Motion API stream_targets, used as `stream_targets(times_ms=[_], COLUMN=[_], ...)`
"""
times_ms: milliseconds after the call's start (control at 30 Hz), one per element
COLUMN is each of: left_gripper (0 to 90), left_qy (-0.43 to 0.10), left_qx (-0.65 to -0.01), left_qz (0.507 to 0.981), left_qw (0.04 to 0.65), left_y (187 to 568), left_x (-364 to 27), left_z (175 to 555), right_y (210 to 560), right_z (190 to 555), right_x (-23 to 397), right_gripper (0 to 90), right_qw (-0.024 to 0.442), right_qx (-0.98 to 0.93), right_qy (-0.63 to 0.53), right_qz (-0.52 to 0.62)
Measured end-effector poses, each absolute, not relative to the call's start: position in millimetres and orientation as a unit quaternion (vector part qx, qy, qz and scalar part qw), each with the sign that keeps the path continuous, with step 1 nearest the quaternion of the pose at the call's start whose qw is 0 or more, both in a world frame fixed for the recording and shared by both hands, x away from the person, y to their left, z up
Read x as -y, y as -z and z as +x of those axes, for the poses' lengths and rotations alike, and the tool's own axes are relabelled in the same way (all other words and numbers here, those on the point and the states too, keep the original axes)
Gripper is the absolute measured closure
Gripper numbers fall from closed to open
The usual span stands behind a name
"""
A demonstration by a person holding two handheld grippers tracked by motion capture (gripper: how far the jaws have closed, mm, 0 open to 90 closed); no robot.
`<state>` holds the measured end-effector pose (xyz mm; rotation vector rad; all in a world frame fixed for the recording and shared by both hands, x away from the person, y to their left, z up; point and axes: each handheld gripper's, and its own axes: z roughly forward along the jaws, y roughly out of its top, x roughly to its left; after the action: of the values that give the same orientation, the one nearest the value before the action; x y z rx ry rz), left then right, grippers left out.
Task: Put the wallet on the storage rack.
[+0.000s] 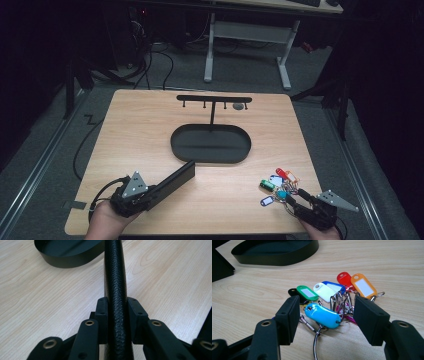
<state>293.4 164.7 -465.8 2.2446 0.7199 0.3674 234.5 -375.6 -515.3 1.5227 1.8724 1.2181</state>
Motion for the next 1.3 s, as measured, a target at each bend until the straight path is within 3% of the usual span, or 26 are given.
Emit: stream_targets(times_ms=[333, 600, 1300], left_gripper=[74.8, 74.6, 74.6], left_qy=[-0.186, -0.210, -0.291], left_qx=[-0.267, -0.250, -0.115], left_qz=[0.876, 0.865, 0.883], left_qw=[0.355, 0.380, 0.350], left_y=[462, 442, 412], left_x=[-159, -157, -96], left_z=[288, 291, 338], right_y=[515, 514, 515], right_z=[234, 234, 231], right_x=[376, 377, 380], right_gripper=[38.8, 38.8, 38.9], right_qw=[0.219, 0.219, 0.220], right_qx=[-0.676, -0.675, -0.674], right_qy=[-0.441, -0.443, -0.443], right_qz=[0.548, 0.549, 0.549])
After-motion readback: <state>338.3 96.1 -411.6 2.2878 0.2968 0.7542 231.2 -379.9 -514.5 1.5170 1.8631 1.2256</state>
